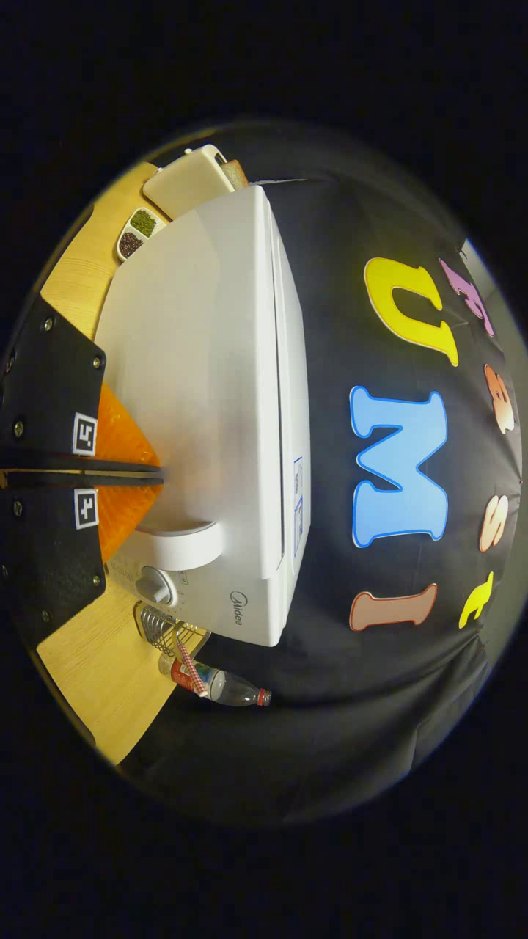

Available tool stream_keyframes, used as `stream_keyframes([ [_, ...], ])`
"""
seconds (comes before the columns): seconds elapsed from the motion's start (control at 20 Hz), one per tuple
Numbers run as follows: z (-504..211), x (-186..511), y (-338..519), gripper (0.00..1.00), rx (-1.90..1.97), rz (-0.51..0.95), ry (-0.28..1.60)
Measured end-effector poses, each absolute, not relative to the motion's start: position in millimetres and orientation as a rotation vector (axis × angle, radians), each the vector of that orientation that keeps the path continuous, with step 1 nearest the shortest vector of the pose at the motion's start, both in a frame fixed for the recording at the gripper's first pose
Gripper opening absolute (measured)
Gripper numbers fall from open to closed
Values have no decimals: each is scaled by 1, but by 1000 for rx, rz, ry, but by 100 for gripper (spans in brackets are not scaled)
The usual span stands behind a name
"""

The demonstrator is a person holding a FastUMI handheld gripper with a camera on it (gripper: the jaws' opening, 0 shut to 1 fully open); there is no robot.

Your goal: Open the microwave, put the food inside, and close the microwave door.

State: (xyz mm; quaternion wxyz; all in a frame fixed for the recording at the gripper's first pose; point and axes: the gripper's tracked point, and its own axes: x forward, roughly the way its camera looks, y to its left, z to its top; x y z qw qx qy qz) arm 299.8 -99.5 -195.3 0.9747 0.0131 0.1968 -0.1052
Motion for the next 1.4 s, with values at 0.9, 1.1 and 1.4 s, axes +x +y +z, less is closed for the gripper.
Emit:
stream_keyframes([
  [0.9, -106, 227, -65, 4, 5, -113, 260],
  [1.1, -76, 186, -37, 4, 48, -81, 215],
  [1.4, -49, 120, -9, 4, 62, -79, 190],
])
